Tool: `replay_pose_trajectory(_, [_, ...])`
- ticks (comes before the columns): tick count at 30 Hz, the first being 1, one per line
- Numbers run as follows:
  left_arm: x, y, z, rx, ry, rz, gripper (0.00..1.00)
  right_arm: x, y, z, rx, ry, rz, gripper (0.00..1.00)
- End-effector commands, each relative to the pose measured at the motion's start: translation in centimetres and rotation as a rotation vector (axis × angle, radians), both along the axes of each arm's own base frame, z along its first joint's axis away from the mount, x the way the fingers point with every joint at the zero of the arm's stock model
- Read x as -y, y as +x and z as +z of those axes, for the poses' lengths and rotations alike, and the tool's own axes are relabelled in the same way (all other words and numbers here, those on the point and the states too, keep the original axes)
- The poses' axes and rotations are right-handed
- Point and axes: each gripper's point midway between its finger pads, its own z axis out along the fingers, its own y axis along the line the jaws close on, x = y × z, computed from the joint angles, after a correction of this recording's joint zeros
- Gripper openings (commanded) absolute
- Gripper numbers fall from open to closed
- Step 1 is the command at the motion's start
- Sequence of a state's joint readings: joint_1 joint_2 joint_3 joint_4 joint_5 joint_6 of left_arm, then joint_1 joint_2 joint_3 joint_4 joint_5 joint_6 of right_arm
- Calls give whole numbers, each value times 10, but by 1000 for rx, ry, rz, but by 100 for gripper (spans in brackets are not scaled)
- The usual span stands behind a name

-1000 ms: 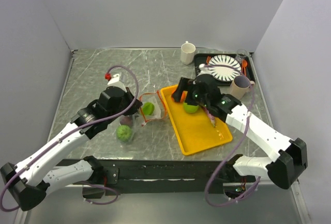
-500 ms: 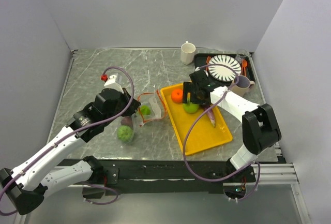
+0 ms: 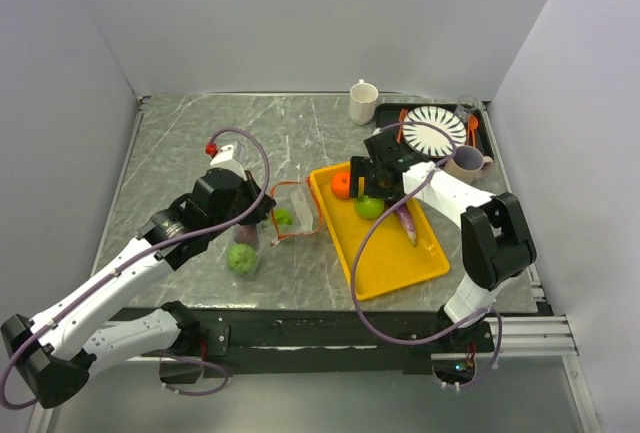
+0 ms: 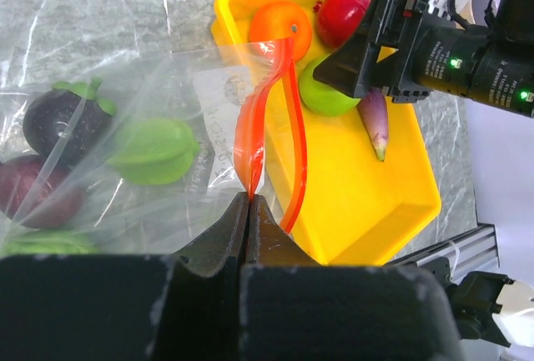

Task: Place the food in the zip-top bag and seal the zipper
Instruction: Pick up the fake fruit from the bin.

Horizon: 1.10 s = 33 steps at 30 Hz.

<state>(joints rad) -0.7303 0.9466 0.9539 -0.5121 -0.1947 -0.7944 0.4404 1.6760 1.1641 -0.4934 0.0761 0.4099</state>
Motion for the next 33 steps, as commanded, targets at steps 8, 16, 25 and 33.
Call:
replay_pose_trajectory(8, [7,4,24,62,-39,-25,1,1,4,-17,-28,-22,5,99])
replay_pose_trajectory(16, [5,5,24,62,-41,-14,1,-3,2,-15,-25,3,9,56])
replay_pose_trajectory(25, [8,4,18,48,-43,-22,1,-6,-23,38,86,137,5,39])
replay_pose_trajectory(33, [10,6,14,37,-40,-23,1,-41,-54,115,212,335,101,39])
